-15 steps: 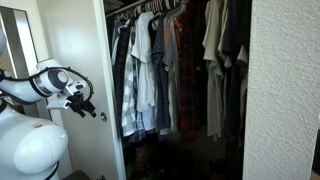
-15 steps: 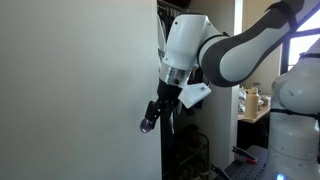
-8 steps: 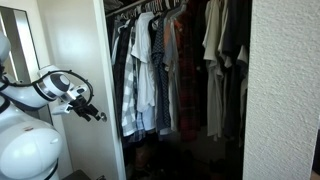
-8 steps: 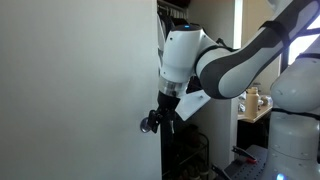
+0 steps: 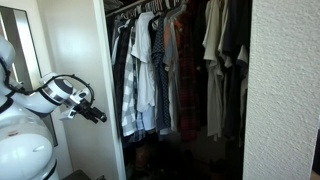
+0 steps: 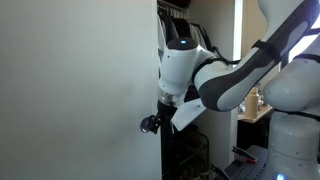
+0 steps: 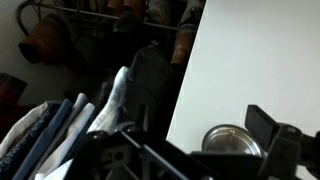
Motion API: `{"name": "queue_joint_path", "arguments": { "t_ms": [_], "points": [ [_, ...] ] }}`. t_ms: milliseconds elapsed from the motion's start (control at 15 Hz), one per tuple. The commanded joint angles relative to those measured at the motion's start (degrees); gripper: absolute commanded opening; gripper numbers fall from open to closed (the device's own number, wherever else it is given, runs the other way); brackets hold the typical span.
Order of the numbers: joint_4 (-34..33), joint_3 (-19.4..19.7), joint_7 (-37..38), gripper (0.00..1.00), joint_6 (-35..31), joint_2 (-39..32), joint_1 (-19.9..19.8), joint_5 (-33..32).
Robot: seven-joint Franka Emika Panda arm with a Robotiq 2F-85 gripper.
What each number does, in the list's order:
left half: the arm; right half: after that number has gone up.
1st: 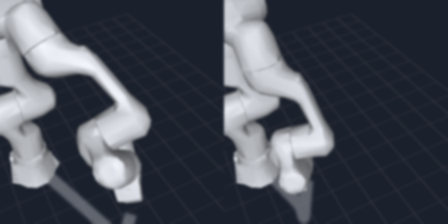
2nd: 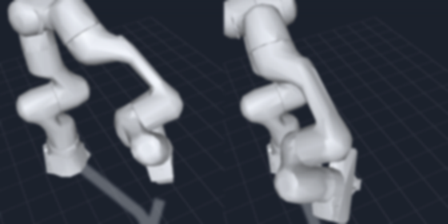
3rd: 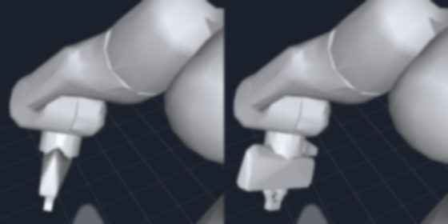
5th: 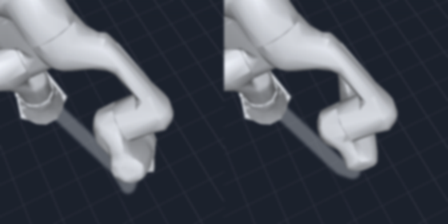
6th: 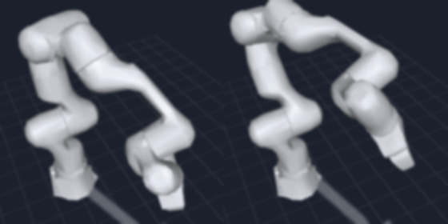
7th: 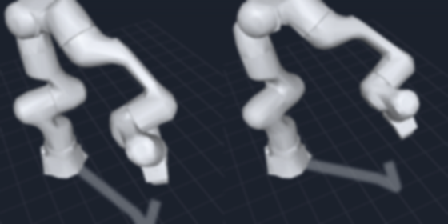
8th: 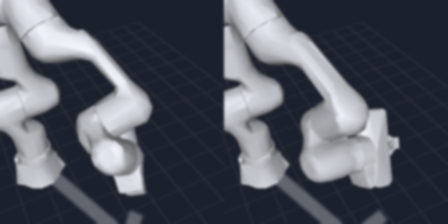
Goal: Slide the closet door to the right
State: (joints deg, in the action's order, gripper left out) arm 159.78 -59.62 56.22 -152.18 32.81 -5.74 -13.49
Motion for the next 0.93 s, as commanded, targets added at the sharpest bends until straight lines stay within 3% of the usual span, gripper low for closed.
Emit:
{"name": "queue_joint_path", "arguments": {
  "t_ms": [0, 600, 867],
  "points": [
    [-0.1, -3.5, 3.3, 1.0, -3.6, 1.4, -5.3, -3.2],
    [-0.3, -11.8, 16.7, 1.0, -14.6, 2.7, -18.8, -14.2],
    [-0.2, -13.5, 20.8, 1.0, -17.1, 4.4, -22.0, -18.9]
  ]
}}
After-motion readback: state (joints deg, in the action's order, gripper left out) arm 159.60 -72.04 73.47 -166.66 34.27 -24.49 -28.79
